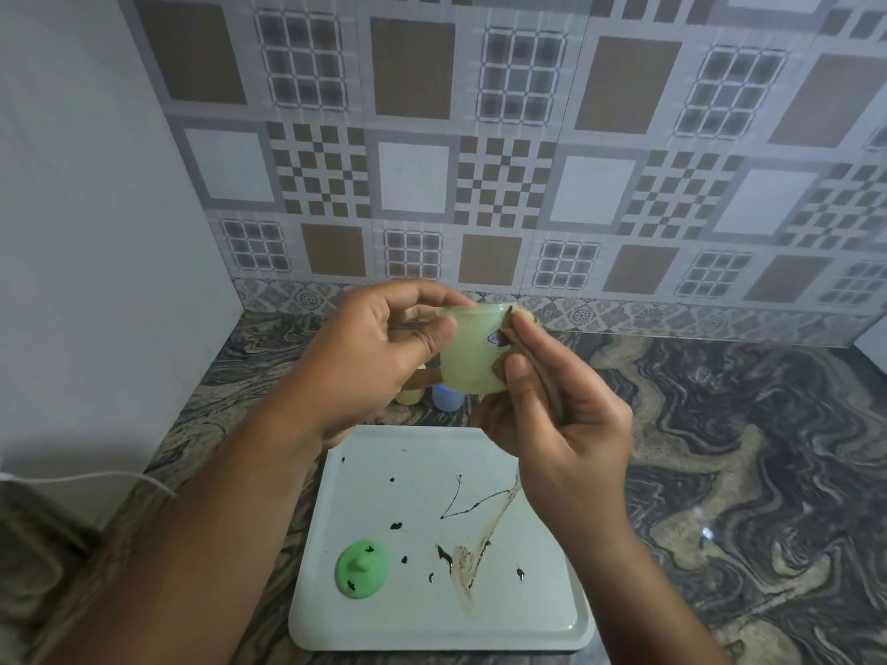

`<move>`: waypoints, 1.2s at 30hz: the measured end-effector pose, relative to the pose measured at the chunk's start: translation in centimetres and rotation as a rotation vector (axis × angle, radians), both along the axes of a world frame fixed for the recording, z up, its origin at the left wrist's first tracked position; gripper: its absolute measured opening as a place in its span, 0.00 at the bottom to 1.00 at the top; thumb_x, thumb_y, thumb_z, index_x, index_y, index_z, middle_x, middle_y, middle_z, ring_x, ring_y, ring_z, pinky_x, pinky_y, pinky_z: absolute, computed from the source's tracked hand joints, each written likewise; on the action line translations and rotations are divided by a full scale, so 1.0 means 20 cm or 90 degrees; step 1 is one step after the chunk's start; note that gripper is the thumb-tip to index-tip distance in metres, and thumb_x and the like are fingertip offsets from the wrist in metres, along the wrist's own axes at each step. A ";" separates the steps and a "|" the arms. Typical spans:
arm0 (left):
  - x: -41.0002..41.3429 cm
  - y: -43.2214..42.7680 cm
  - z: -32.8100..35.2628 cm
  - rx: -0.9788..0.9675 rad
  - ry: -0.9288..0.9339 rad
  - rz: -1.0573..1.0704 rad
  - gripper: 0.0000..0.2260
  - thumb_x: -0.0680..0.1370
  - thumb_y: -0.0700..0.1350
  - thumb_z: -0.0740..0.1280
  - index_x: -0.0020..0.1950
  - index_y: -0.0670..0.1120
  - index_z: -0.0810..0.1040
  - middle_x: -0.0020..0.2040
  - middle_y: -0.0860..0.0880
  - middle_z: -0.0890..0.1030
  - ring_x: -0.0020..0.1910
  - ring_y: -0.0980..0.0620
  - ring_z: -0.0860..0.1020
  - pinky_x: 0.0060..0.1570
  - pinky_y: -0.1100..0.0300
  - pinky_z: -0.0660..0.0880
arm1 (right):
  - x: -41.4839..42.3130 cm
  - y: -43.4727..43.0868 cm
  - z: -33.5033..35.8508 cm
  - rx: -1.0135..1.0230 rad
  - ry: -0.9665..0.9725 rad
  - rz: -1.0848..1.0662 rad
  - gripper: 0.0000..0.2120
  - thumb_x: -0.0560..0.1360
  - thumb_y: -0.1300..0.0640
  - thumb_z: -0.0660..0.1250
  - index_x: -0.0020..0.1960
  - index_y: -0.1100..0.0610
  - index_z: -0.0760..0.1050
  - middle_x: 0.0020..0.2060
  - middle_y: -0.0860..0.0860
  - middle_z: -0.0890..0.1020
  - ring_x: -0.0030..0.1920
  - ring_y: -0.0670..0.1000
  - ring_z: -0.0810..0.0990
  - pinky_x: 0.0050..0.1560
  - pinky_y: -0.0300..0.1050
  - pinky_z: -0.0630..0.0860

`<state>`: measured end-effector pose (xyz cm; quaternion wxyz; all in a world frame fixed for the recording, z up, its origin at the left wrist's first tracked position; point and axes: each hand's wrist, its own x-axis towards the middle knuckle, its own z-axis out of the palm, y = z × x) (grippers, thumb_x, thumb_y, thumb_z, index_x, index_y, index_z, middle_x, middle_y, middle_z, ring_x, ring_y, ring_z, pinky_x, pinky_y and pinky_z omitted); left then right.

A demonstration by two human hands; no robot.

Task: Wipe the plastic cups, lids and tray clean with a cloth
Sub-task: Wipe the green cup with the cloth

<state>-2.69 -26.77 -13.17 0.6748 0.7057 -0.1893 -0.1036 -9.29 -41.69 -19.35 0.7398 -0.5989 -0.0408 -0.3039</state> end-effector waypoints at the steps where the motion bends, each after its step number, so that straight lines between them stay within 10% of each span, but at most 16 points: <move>1: 0.00 0.00 0.00 0.007 -0.002 -0.013 0.09 0.79 0.39 0.67 0.54 0.49 0.83 0.51 0.49 0.85 0.44 0.51 0.85 0.34 0.65 0.78 | 0.00 0.00 -0.01 -0.009 0.009 0.000 0.15 0.79 0.62 0.67 0.64 0.54 0.81 0.53 0.46 0.87 0.39 0.47 0.79 0.40 0.48 0.79; 10: 0.01 -0.02 -0.01 0.024 -0.002 0.069 0.04 0.76 0.42 0.71 0.45 0.52 0.83 0.48 0.50 0.86 0.39 0.51 0.85 0.30 0.61 0.78 | 0.04 -0.01 -0.13 -0.242 -0.081 -0.047 0.23 0.76 0.60 0.74 0.69 0.57 0.76 0.66 0.53 0.81 0.76 0.56 0.70 0.67 0.61 0.77; 17: 0.01 -0.01 -0.02 0.012 -0.009 0.088 0.03 0.75 0.43 0.72 0.47 0.48 0.83 0.48 0.50 0.86 0.39 0.50 0.85 0.29 0.61 0.79 | 0.03 -0.05 -0.09 -0.126 -0.043 0.067 0.22 0.73 0.67 0.74 0.65 0.57 0.79 0.64 0.41 0.82 0.74 0.57 0.73 0.64 0.61 0.79; 21: 0.01 -0.01 -0.02 0.008 -0.020 0.079 0.03 0.77 0.42 0.70 0.49 0.47 0.83 0.45 0.52 0.87 0.37 0.52 0.85 0.29 0.62 0.78 | 0.03 -0.04 -0.08 -0.196 -0.078 0.011 0.23 0.73 0.70 0.75 0.67 0.61 0.77 0.65 0.55 0.81 0.75 0.55 0.72 0.67 0.45 0.77; 25: 0.02 0.01 -0.01 0.019 -0.017 0.054 0.06 0.78 0.40 0.68 0.51 0.48 0.83 0.45 0.52 0.86 0.40 0.50 0.85 0.31 0.61 0.79 | 0.04 -0.05 -0.07 -0.111 -0.037 0.016 0.20 0.76 0.68 0.71 0.64 0.52 0.81 0.63 0.51 0.83 0.68 0.57 0.80 0.64 0.55 0.80; 30: 0.05 0.04 -0.02 0.030 -0.009 0.035 0.05 0.77 0.39 0.69 0.47 0.49 0.83 0.49 0.49 0.86 0.45 0.46 0.86 0.38 0.54 0.83 | 0.04 -0.08 -0.03 -0.082 0.008 0.022 0.25 0.79 0.74 0.63 0.72 0.55 0.67 0.50 0.34 0.85 0.46 0.33 0.82 0.45 0.28 0.79; 36: 0.10 0.07 -0.06 0.088 -0.043 0.074 0.08 0.70 0.51 0.73 0.48 0.54 0.85 0.47 0.51 0.87 0.46 0.43 0.85 0.48 0.31 0.79 | 0.10 -0.16 -0.10 -0.215 0.057 -0.066 0.28 0.81 0.54 0.65 0.79 0.55 0.63 0.59 0.34 0.81 0.48 0.33 0.78 0.52 0.29 0.75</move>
